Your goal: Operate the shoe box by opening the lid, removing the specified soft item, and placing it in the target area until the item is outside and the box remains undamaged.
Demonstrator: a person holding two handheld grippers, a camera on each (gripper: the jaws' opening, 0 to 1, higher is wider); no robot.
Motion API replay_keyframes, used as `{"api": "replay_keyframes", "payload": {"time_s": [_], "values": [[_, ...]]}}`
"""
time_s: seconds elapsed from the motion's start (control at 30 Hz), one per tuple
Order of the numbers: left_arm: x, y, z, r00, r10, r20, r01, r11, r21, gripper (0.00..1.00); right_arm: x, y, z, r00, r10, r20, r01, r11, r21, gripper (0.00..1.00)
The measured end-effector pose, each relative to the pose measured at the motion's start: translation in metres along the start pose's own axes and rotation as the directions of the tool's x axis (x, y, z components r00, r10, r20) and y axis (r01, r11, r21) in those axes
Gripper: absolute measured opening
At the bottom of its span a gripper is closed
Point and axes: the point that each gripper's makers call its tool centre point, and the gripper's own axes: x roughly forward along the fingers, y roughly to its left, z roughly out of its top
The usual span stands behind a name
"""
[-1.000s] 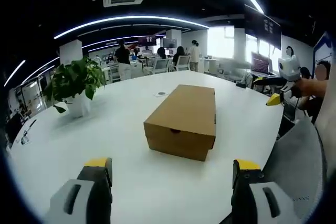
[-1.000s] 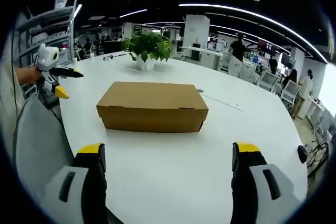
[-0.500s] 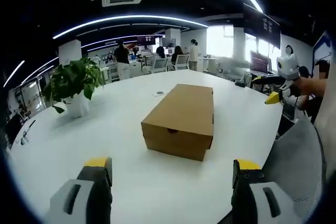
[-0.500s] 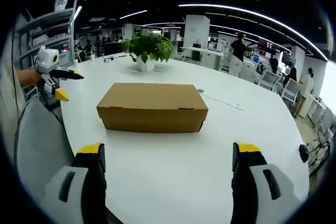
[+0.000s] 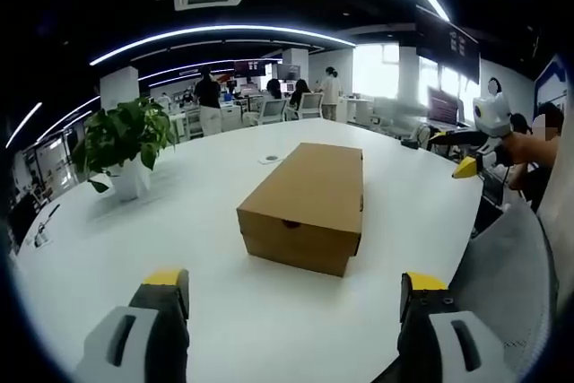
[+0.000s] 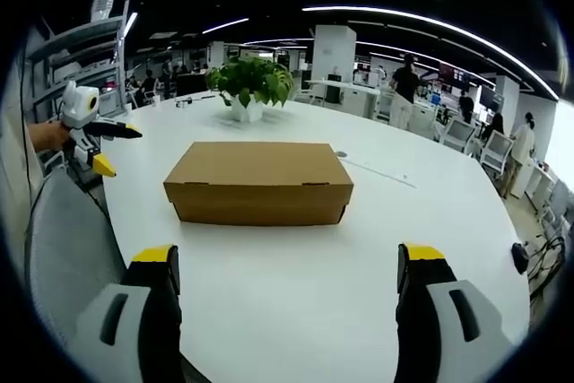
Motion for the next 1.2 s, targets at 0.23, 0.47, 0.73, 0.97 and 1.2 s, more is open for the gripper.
{"api": "replay_keyframes", "payload": {"time_s": [0.23, 0.47, 0.73, 0.97, 1.2], "values": [[0.0017, -0.0008, -0.0003, 1.0, 0.001, -0.001, -0.001, 1.0, -0.016, 1.0, 0.0011, 0.0005, 0.0008, 1.0, 0.006, 0.0, -0.006, 1.0, -0.007, 0.96], [0.0036, -0.0033, -0.002, 1.0, 0.008, -0.01, -0.008, 1.0, -0.024, 1.0, 0.0015, 0.0013, 0.0007, 1.0, 0.022, -0.006, -0.022, 0.999, -0.025, 0.96], [0.0032, -0.0019, -0.0015, 0.999, 0.035, -0.007, -0.035, 0.999, -0.018, 1.0, 0.0029, 0.0041, 0.0027, 0.998, 0.059, -0.007, -0.059, 0.997, -0.045, 0.95], [0.0053, -0.0034, 0.001, 0.999, 0.051, 0.002, -0.051, 0.999, -0.018, 0.96, 0.0034, 0.0039, 0.0022, 0.997, 0.082, -0.014, -0.083, 0.995, -0.054, 0.91], [0.0066, -0.0029, -0.0006, 0.998, 0.065, -0.003, -0.065, 0.998, -0.017, 0.92, 0.0045, -0.0021, 0.005, 0.997, 0.08, -0.002, -0.08, 0.995, -0.066, 0.89]]}}
